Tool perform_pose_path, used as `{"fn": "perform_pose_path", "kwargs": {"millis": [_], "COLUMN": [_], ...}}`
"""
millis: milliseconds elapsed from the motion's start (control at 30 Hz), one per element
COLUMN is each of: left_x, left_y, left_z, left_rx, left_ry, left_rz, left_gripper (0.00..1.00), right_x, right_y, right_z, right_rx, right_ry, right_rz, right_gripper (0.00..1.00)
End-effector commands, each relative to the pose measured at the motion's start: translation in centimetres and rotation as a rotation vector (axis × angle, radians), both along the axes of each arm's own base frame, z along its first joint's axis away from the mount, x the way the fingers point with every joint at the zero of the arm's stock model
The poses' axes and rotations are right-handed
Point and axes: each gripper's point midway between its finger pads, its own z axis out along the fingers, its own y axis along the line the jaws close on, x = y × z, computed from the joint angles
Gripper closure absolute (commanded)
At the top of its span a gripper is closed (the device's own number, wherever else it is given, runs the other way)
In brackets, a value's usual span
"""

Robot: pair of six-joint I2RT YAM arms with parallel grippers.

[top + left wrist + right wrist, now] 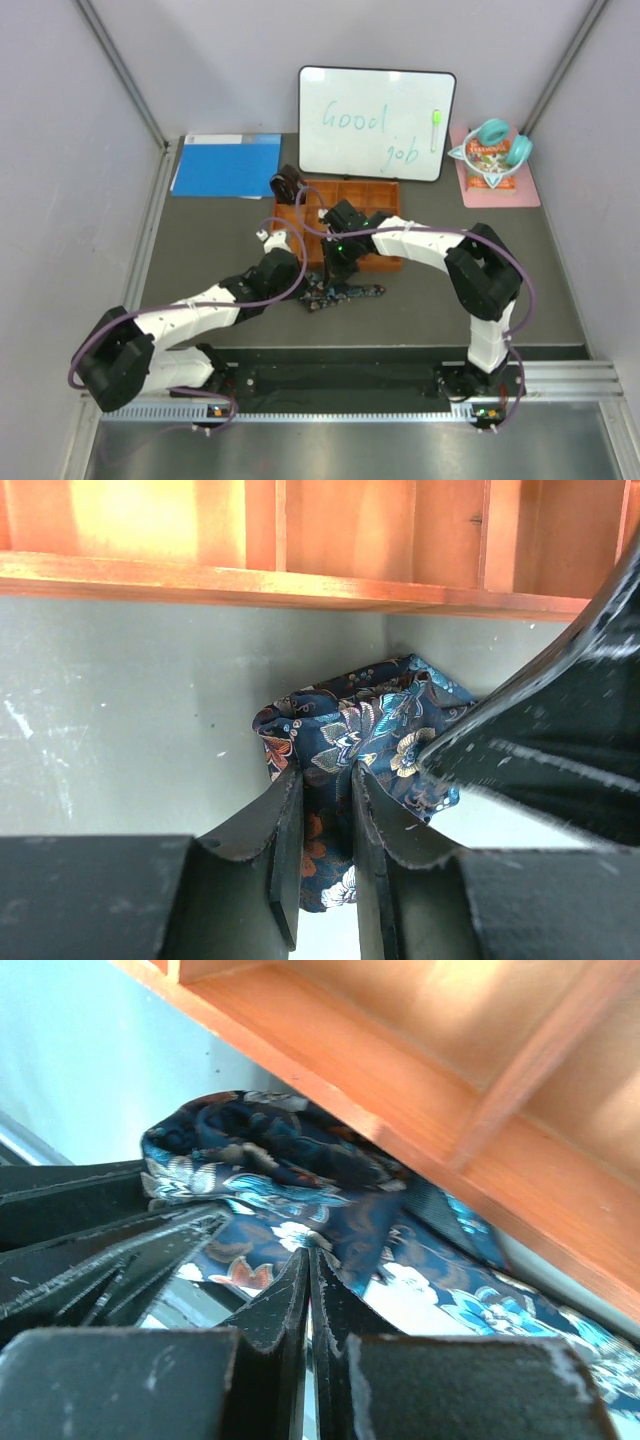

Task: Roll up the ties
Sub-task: Roll the tie at the center of the board.

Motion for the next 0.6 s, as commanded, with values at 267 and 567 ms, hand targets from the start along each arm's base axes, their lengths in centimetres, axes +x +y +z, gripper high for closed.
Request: {"fn": "perform_pose_path", "kwargs": {"millis": [267,567], "left_x": [-0.1,0.2], "left_y": [0.8,0.1], "left_z": [1.7,2.3], "left_rx": [0.036,0.032], "left_ry": [-0.029,-0.031], "left_rz": [-0.013,-0.021], "left_gripper": [0.80,0.80], "right_x": [1.1,-0.6], "right_y": [0.1,1.8], "right_z": [0.2,-0.2], "right_rx": [0.041,0.051], "right_ry": [-0.018,0.000], "right_rz": [-0.021,0.012], "right_gripper": [1.00,1.00]}}
